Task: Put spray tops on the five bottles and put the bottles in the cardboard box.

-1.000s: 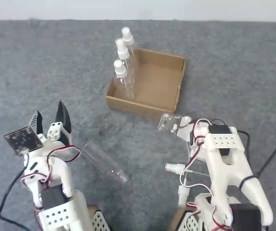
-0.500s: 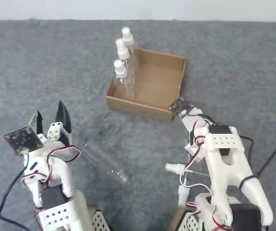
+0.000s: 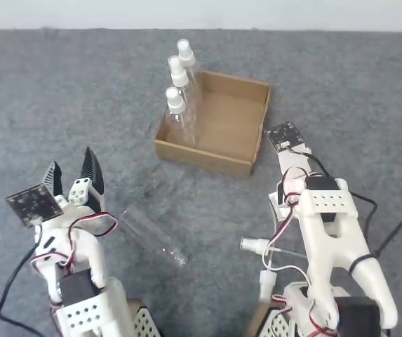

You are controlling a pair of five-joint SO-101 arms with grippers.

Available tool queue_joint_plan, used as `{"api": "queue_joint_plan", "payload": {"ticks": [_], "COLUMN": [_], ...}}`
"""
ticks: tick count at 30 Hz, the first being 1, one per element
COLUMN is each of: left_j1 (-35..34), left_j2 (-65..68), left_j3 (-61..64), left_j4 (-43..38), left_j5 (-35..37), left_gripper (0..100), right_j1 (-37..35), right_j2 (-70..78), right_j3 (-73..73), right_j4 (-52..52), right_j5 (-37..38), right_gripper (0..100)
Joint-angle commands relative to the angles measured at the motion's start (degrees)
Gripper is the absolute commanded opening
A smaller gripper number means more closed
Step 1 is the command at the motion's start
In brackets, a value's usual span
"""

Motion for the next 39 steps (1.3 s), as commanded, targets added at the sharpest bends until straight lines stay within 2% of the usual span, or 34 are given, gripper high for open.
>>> {"api": "queue_joint_plan", "payload": {"ticks": [1, 6, 13, 18, 29, 39], "left_j1": [0.35, 0.35, 0.35, 0.35, 0.35, 0.44], "left_j2": [-0.97, -0.97, -0.97, -0.97, -0.97, -0.97], "left_j3": [-0.66, -0.66, -0.66, -0.66, -0.66, -0.57], "left_j4": [-2.02, -2.02, -2.02, -2.02, -2.02, -2.02], "left_j5": [-0.44, -0.44, -0.53, -2.2, -2.29, -2.29], "left_gripper": [23, 23, 23, 23, 23, 23], "right_j1": [0.4, 0.48, 0.4, 0.75, 1.01, 3.21], "right_j2": [-0.13, -0.22, -0.13, -0.04, 0.04, 0.04], "right_j3": [-3.78, -6.33, -13.54, -13.89, -10.2, -5.1], "right_j4": [-0.13, 5.32, 14.37, 16.57, 15.08, 8.57], "right_j5": [1.23, 7.21, 18.11, 27.69, 40.09, 41.41], "right_gripper": [31.1, 42.2, 37.0, 34.0, 34.0, 34.0]}}
